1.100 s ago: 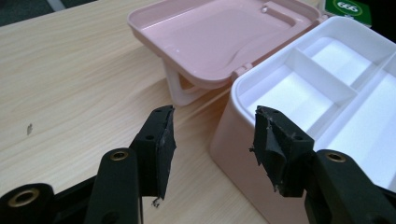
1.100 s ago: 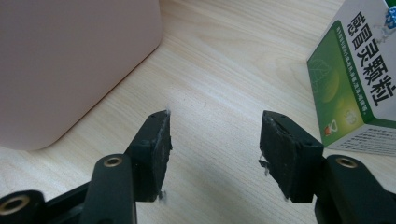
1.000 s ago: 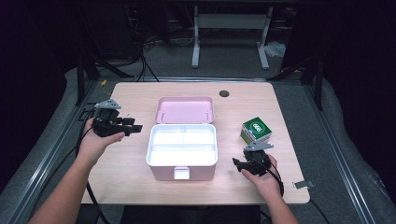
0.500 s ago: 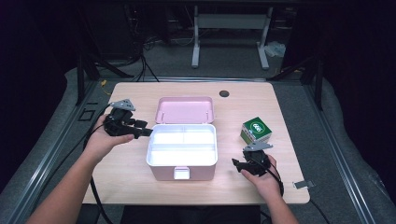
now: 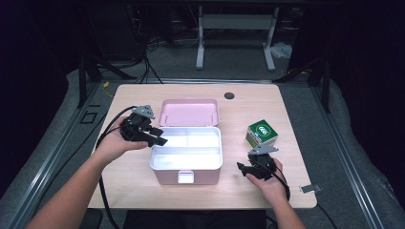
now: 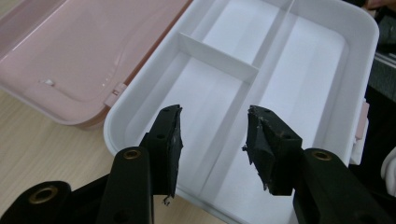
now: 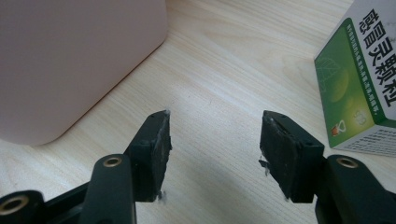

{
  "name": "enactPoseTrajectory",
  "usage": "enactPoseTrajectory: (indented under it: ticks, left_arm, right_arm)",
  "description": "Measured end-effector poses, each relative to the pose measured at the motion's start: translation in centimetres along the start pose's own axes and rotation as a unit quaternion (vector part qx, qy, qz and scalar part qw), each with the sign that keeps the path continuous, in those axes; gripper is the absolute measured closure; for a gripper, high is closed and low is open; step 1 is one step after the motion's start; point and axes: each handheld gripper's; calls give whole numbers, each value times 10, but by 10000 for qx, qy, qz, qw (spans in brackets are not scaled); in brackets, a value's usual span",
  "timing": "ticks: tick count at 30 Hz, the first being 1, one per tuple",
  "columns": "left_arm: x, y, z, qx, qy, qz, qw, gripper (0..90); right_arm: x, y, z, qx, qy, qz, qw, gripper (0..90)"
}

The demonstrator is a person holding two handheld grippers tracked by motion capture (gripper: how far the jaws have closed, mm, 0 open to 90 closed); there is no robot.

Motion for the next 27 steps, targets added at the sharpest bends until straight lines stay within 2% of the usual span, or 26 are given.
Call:
enactPoseTrajectory:
  ticks: [3, 7, 8, 10, 11, 12, 16, 20, 23, 24, 25, 26, 27]
  left_arm:
    - [-6, 3, 2, 67, 295, -232, 9993, 573]
    - [-13, 10, 5, 130, 563, -508, 9970, 580]
    - [-13, 10, 5, 130, 563, -508, 9970, 581]
    - [-17, 14, 7, 136, 767, -718, 9944, 585]
    - [-17, 14, 7, 136, 767, -718, 9944, 593]
    - [-20, 16, 8, 154, 895, -831, 9924, 598]
    - [-27, 19, 10, 205, 1090, -1039, 9884, 638]
    - [-35, 25, 12, 215, 1307, -1325, 9823, 655]
    - [-39, 28, 14, 218, 1416, -1510, 9781, 671]
    - [-39, 28, 14, 218, 1416, -1510, 9781, 679]
    - [-41, 29, 14, 248, 1421, -1585, 9768, 679]
    - [-43, 31, 15, 236, 1506, -1676, 9740, 692]
    - [-44, 32, 15, 267, 1521, -1693, 9734, 696]
  right_arm:
    - [0, 0, 0, -9, 1, 9, 10000, 425]
    - [0, 0, 0, -18, 4, 1, 10000, 425]
    - [0, 0, 0, -18, 4, 1, 10000, 425]
    - [0, 0, 0, -16, -2, 6, 10000, 425]
    - [0, 0, 0, -9, -14, -7, 10000, 426]
    - [0, 0, 0, -17, -19, -11, 10000, 425]
    - [0, 1, 0, -30, -28, -27, 10000, 425]
    - [0, 1, 0, -68, -37, -23, 10000, 425]
    - [0, 1, 0, -43, -27, -27, 10000, 425]
    - [0, 1, 0, -42, -24, -25, 10000, 425]
    - [0, 1, 0, -42, -24, -25, 10000, 425]
    - [0, 1, 0, -49, -34, -29, 10000, 425]
    - [0, 1, 0, -73, -37, -26, 10000, 425]
Point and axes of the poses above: each handheld gripper's, and its own axes: y roughly forward along the jaws, x roughly out of its underside, z roughly to its right, and after that the axes turned 13 degrees about -x, right-handed
